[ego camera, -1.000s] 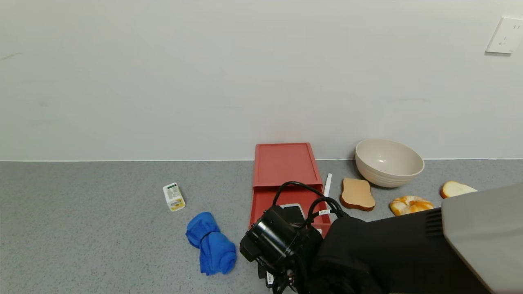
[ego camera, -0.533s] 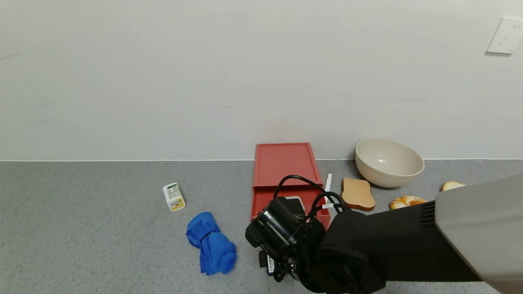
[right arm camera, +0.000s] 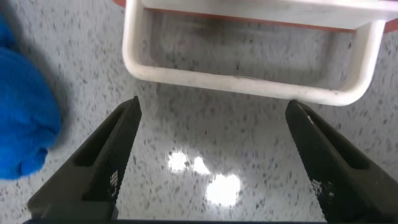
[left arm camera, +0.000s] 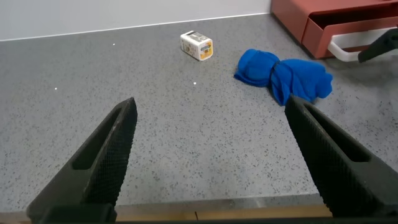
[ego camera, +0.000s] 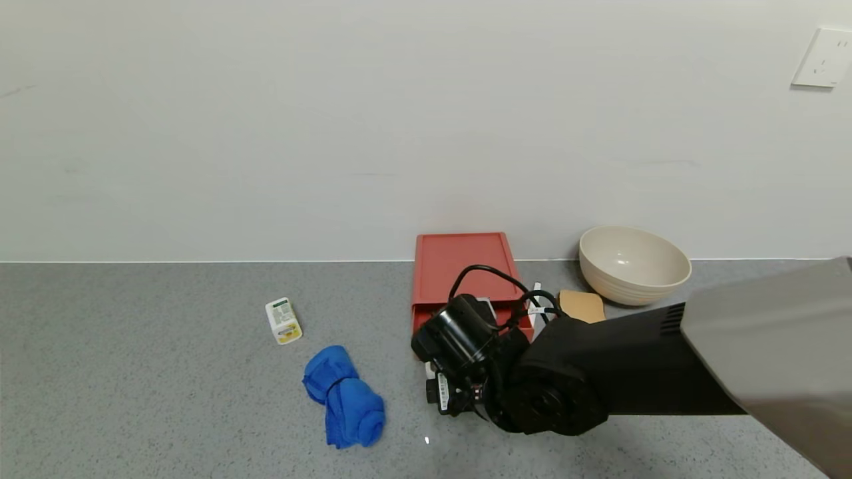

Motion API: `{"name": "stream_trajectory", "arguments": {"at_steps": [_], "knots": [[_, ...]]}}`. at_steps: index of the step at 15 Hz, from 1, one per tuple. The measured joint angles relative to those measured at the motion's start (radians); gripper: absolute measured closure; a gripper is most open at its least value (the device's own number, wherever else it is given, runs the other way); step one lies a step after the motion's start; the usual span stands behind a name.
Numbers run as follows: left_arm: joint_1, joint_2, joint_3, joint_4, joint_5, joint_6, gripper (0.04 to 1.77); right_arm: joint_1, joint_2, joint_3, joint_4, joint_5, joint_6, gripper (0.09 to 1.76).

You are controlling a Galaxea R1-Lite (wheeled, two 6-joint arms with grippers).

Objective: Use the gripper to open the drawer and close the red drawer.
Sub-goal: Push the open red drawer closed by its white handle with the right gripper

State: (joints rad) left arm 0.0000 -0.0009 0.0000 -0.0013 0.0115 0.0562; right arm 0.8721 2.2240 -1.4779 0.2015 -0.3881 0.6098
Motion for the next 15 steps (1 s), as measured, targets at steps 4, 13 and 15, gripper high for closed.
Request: {"name": "stream_trajectory", "arguments": {"at_steps": [4,13,15], "knots": [[0.0,0.0,0.0,0.0,0.0,0.0,0.09,-0.035,0.04,-0.068,0.001,0.002,-0.036,0.14],[0.0,0.0,0.0,0.0,0.0,0.0,0.09,-0.092,0.107,-0.178,0.004,0.038,-0.105,0.14],[0.0,0.0,0.0,0.0,-0.001,0.0,0.09,-0.094,0.111,-0.183,0.005,0.037,-0.107,0.14]]}}
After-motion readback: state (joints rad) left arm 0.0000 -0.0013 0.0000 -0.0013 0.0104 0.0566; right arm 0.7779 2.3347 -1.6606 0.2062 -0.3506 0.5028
